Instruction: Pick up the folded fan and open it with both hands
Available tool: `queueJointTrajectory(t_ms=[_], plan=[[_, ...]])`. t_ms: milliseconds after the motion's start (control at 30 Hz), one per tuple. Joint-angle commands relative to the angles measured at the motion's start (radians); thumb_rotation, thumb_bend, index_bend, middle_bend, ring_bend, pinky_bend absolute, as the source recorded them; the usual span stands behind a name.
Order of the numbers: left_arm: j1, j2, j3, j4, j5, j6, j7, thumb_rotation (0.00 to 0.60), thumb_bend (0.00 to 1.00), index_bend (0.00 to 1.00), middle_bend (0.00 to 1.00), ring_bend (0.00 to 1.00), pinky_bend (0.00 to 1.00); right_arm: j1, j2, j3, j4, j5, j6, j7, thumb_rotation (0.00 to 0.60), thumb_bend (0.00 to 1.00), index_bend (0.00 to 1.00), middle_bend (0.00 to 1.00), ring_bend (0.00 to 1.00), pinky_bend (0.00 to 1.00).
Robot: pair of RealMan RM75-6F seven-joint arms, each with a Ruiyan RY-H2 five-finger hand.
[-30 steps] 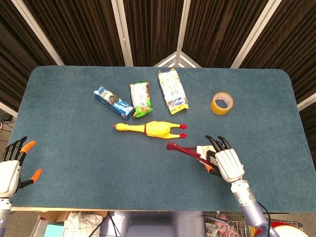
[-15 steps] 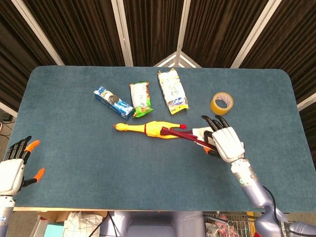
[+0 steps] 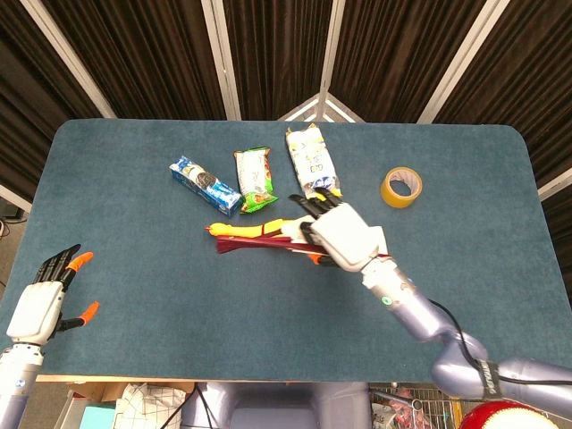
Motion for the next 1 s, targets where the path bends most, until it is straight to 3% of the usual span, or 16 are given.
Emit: queueJointTrajectory(t_ms=[33,367,567,1000], plan=[[-0.017,-0.016,-0.005,0.021,0.005,-0.018,-0.034,0.600,0.40,0.15,0.00,0.00,0.00,0.071,-0.056,0.027,-0.004,0.046,-0.032,-0.038,0.600,0.43,0.83,0.17,0.25,0.14],[-0.050,-0.050,-0.032,0.053,0.060,-0.006,-0.236,0.600,0.39,0.15,0.00,0.00,0.00,0.130,-0.110,0.014,-0.053,0.044,-0.013,-0.040,0.600,0.42,0.83,0.17,0.25,0.15],[-0.097,0.024,-0.040,0.007,0.085,-0.071,-0.366,0.600,0.35,0.15,0.00,0.00,0.00,0.156,-0.136,0.003,-0.078,0.051,-0.008,-0.028,0.600,0.43,0.84,0.17,0.25,0.15],[-0.188,0.052,-0.046,-0.040,0.065,-0.204,-0.407,0.600,0.32,0.15,0.00,0.00,0.00,0.177,-0.165,-0.020,-0.117,0.028,0.036,-0.011,0.600,0.43,0.84,0.17,0.25,0.15]])
